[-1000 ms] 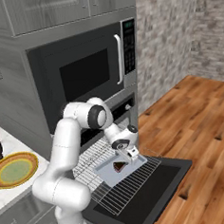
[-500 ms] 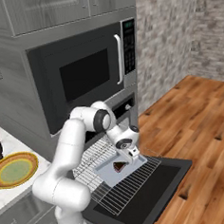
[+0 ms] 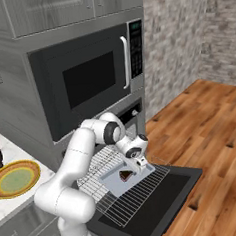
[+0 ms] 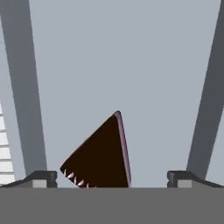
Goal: Take the baked cake out of the oven and place it on the plate for cooling. Then close the oven door.
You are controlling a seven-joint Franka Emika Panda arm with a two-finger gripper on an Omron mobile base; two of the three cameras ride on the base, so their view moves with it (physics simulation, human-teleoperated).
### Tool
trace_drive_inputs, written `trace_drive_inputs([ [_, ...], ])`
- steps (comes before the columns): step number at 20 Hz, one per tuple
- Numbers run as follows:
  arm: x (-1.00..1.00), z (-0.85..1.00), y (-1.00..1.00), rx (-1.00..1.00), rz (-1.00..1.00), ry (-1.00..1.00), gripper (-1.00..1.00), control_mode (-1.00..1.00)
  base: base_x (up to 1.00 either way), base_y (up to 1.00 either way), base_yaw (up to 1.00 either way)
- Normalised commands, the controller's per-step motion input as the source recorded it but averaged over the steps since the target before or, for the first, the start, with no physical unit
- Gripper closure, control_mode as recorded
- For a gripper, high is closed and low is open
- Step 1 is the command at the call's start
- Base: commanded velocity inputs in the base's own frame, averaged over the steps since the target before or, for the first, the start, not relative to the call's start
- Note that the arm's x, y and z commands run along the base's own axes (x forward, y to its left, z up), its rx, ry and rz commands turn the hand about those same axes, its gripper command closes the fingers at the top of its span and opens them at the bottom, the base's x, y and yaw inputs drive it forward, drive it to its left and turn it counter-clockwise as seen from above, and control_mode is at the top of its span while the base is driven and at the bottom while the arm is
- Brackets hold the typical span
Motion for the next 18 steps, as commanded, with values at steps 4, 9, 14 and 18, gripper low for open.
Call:
trace_drive_inputs([
  [4, 0.09, -0.27, 0.00, 0.02, 0.00, 0.04, -1.00, -1.00, 0.00, 0.00, 0.00],
  [9, 0.00, -0.19, 0.06, 0.01, 0.00, 0.06, -1.00, -1.00, 0.00, 0.00, 0.00],
  [14, 0.00, -0.07, 0.23, 0.00, -0.02, 0.07, -1.00, -1.00, 0.00, 0.00, 0.00],
  [18, 0.00, -0.01, 0.27, 0.00, -0.03, 0.08, -1.00, -1.00, 0.00, 0.00, 0.00],
])
